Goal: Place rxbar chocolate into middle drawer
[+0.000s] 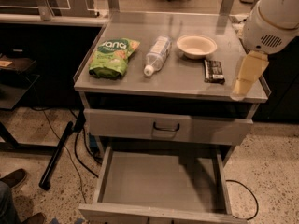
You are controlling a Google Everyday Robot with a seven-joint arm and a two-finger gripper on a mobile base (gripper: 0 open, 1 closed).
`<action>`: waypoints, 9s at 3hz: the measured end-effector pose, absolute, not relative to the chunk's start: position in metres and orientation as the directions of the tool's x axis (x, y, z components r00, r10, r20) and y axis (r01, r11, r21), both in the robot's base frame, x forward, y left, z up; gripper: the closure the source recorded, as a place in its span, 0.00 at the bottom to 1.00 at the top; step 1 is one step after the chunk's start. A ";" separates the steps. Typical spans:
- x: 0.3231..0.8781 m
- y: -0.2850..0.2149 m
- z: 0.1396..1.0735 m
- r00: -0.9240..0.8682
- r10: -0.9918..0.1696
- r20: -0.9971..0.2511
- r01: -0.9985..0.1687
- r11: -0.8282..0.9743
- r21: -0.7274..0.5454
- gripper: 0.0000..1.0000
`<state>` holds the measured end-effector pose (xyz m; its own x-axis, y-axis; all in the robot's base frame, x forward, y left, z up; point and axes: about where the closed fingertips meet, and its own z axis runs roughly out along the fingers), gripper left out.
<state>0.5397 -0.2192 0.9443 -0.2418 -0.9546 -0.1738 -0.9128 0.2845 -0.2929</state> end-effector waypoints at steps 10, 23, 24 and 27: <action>0.686 -0.230 0.887 -0.187 -0.975 -0.123 -0.914 0.218 -0.343 0.00; 0.704 -0.255 0.807 -0.259 -0.957 -0.129 -0.943 0.280 -0.183 0.60; 0.704 -0.255 0.807 -0.259 -0.957 -0.129 -0.943 0.280 -0.183 0.83; 0.704 -0.255 0.816 -0.259 -0.957 -0.129 -0.943 0.280 -0.183 1.00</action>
Offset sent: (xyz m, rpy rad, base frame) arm 0.0412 0.0187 -0.0047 -0.0537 -0.0896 0.0488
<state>0.7037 -0.2554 0.8162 -0.2590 -0.9573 -0.1286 -0.9426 0.2796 -0.1827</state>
